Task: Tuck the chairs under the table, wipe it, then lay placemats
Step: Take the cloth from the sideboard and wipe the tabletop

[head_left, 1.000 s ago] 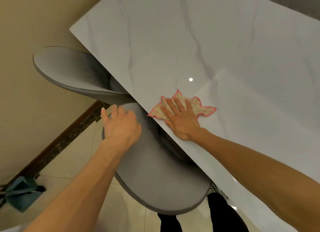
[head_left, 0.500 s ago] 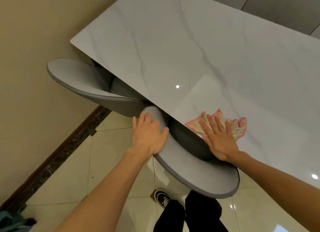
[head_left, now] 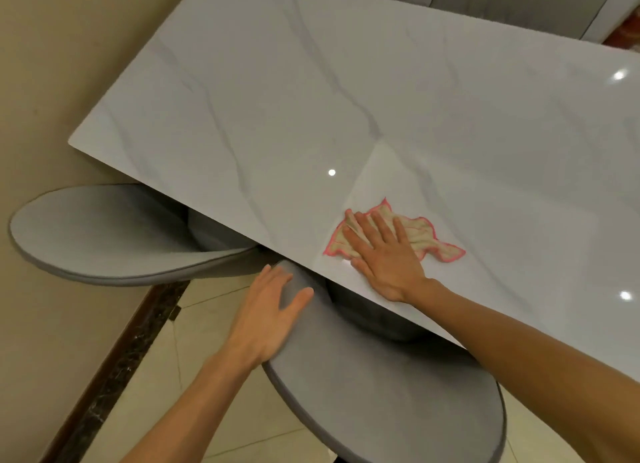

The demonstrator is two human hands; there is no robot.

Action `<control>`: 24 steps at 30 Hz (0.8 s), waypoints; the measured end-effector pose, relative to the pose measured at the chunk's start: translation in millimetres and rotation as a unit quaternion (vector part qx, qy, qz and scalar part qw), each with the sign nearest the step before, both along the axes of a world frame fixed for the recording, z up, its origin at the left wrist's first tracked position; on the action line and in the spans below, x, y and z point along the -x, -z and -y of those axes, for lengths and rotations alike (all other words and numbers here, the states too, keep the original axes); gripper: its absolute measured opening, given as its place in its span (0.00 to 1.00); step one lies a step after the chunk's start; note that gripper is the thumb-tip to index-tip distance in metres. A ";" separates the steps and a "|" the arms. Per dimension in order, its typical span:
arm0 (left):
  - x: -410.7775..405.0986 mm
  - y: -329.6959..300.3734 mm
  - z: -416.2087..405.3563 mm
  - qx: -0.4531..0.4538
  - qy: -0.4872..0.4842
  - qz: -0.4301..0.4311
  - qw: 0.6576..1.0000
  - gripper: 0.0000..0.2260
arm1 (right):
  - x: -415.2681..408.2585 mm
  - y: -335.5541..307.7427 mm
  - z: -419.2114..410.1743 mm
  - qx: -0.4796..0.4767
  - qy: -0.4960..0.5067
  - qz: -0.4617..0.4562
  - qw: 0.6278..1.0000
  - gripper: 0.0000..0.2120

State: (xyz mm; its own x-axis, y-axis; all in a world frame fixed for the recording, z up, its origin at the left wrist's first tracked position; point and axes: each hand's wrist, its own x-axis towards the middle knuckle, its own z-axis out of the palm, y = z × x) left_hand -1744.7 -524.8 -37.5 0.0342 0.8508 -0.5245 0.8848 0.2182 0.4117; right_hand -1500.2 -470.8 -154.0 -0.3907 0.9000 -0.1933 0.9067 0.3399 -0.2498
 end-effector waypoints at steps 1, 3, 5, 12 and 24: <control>1.4 1.2 -3.1 0.013 -0.006 0.001 1.000 0.30 | 4.9 1.0 -16.8 0.000 -0.005 -0.002 1.000 0.28; 4.3 4.5 -12.9 0.045 -0.023 0.015 0.999 0.32 | 3.1 6.4 -41.9 -0.006 -0.025 0.004 1.000 0.28; 6.6 9.6 -22.8 0.068 -0.045 0.042 0.996 0.33 | -10.5 9.6 -58.9 -0.024 -0.019 0.008 0.999 0.28; 9.8 27.6 -50.3 0.041 -0.013 -0.005 0.999 0.36 | -70.6 10.1 -93.1 -0.006 0.363 0.010 0.932 0.29; 41.0 47.5 -93.2 -0.026 0.085 -0.143 0.986 0.56 | -30.7 7.7 -86.4 0.002 0.535 -0.007 0.845 0.29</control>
